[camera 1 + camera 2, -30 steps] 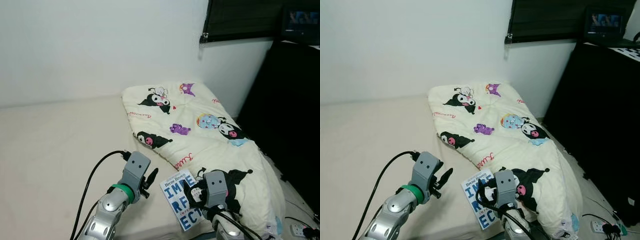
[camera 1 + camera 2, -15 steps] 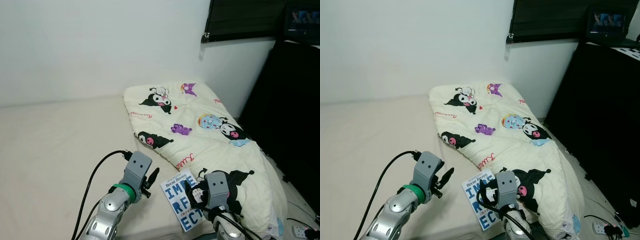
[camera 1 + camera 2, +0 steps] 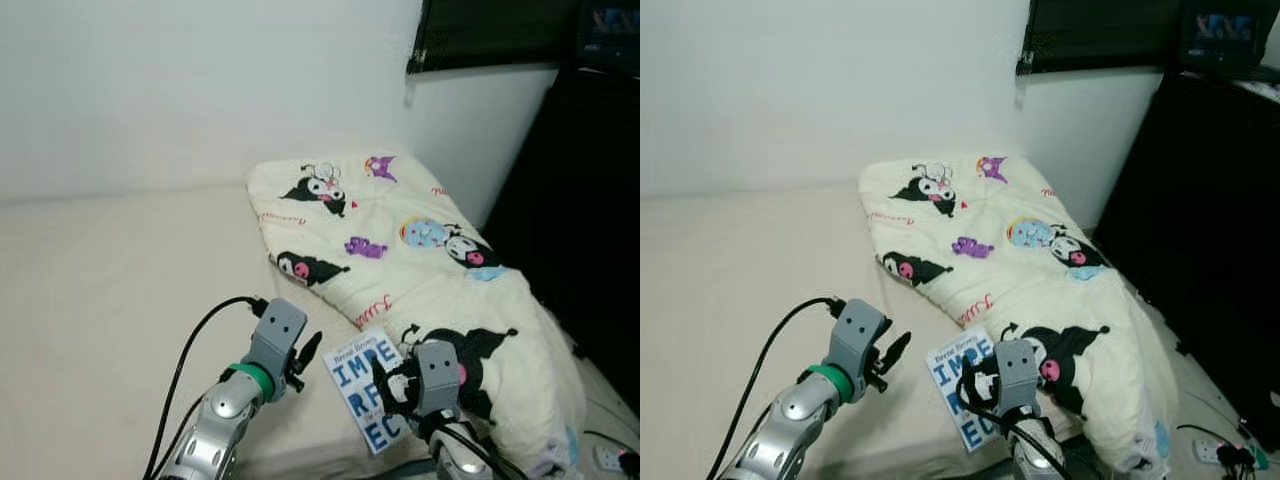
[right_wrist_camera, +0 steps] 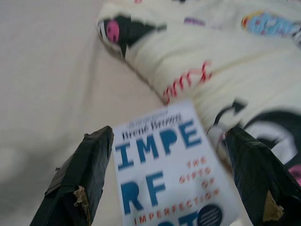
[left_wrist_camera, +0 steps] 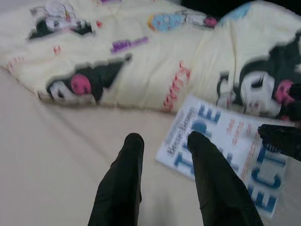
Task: Clean up the room
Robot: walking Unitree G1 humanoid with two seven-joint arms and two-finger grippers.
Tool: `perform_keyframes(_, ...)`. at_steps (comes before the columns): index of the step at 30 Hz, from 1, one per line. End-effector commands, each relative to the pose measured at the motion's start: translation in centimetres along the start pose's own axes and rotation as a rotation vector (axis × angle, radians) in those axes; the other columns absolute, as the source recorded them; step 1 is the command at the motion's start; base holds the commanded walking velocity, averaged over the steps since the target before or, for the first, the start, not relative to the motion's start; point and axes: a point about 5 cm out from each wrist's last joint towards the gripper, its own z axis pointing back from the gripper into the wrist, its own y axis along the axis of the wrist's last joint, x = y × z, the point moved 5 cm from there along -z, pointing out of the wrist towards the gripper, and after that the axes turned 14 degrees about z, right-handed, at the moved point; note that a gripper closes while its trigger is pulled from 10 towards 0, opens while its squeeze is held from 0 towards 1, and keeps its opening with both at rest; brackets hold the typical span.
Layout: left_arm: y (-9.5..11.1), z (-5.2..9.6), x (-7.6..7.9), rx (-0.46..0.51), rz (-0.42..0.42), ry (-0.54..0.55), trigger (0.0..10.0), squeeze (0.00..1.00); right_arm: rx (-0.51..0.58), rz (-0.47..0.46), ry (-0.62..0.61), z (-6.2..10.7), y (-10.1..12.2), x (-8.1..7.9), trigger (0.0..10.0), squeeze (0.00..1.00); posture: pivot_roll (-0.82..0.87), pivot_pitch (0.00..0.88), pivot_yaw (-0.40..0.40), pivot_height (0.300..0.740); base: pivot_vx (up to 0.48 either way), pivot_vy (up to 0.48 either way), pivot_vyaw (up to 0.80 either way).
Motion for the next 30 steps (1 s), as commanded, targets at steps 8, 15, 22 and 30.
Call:
perform_keyframes(8, -1.1, 0.3, -0.1, -0.039, 0.001, -0.001, 10.0, 0.0, -0.002, -0.313, 0.125, 1.8, -0.7, -1.9, 10.0, 0.0, -0.14, 0.075, 0.068, 0.595, 0.0, 0.0, 0.0)
perform_keyframes(15, -1.3, 0.5, -0.3, -0.047, -0.004, -0.005, 10.0, 0.0, 0.021, -0.467, -0.052, 3.6, -1.3, 1.3, 10.0, 0.0, -0.15, 0.078, 0.082, 0.595, 0.0, 0.0, 0.0)
perform_keyframes(22, -1.6, 0.5, 0.0, -0.06, -0.016, -0.031, 10.0, 0.0, 0.088, -0.362, -0.145, 4.1, 0.3, 5.0, 10.0, 0.0, -0.16, 0.082, 0.091, 0.595, 0.0, 0.0, 0.0)
perform_keyframes(30, -1.8, 0.7, 0.0, -0.069, -0.024, -0.039, 10.0, 0.0, 0.034, -0.578, -0.274, 7.5, -2.2, 5.9, 10.0, 1.0, -0.17, 0.088, 0.094, 0.595, 0.0, 0.0, 0.0)
